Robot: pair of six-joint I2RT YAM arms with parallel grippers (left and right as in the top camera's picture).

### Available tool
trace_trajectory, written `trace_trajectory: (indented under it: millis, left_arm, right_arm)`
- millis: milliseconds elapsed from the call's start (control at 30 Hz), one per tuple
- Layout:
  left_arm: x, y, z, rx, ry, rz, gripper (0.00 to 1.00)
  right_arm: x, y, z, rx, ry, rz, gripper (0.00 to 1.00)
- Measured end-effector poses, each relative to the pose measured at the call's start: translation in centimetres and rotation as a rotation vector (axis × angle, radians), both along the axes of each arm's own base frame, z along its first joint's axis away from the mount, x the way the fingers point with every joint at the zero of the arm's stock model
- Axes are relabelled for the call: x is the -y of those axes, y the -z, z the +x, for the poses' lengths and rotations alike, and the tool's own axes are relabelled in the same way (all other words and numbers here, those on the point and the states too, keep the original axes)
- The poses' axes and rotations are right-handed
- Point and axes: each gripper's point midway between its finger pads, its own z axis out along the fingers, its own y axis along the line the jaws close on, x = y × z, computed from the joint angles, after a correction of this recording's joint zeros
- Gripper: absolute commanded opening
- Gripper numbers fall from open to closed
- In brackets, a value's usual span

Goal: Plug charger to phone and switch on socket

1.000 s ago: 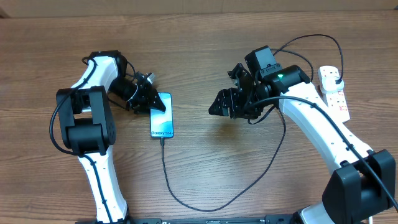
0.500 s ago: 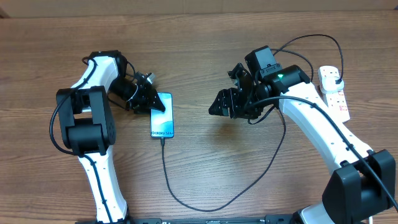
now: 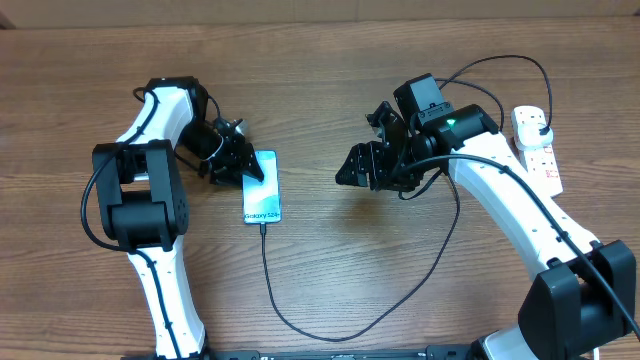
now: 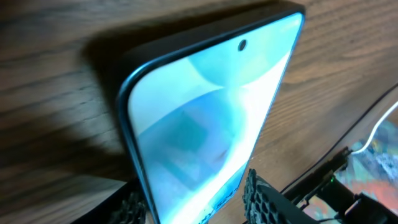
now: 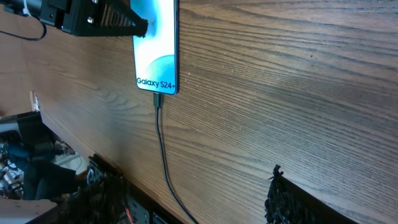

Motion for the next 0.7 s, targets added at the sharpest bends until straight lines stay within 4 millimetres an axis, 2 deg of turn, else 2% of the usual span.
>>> trace_trajectory:
  millis: [200,267,333,400,500,567,633,667,700]
  left_arm:
    - [-1.6,-0.2,1.0,0.01,-0.014,0.116,0.56]
    - [-2.2,-0.6,1.6,0.023,-0.023,0.152,0.56]
    - [-2.7,-1.5,2.3,0.041,-0.035,0.186,0.57]
    - [-3.3,-3.0,2.9,0.071,-0.053,0.23,0.57]
    - [-4.4,-6.9,4.3,0.168,-0.108,0.302,0.59]
    - [-4.9,-10.6,5.2,0.262,-0.161,0.333,0.61]
    - [-5.2,-14.6,5.7,0.366,-0.213,0.348,0.76]
    - [-5.3,-16.9,5.7,0.421,-0.247,0.352,0.98]
    - [-5.3,-18.4,5.6,0.456,-0.265,0.354,1.0]
  right_arm:
    - [0.0,0.0,0.0,0.006,-0.01,0.0,0.75]
    - [0.1,0.0,-0.2,0.004,-0.016,-0.003,0.68]
    - [0.1,0.1,-0.3,0.004,-0.027,-0.007,0.62]
    - [0.4,0.2,-0.6,-0.005,-0.035,-0.016,0.62]
    - [1.2,0.1,-0.9,-0.02,-0.039,-0.041,0.64]
    - [2.1,-0.4,-0.4,-0.006,-0.024,-0.068,0.64]
    - [3.2,-1.2,0.2,0.019,-0.003,-0.097,0.65]
    - [3.9,-1.8,0.5,0.036,0.011,-0.117,0.66]
    - [4.4,-2.3,0.7,0.053,0.022,-0.13,0.67]
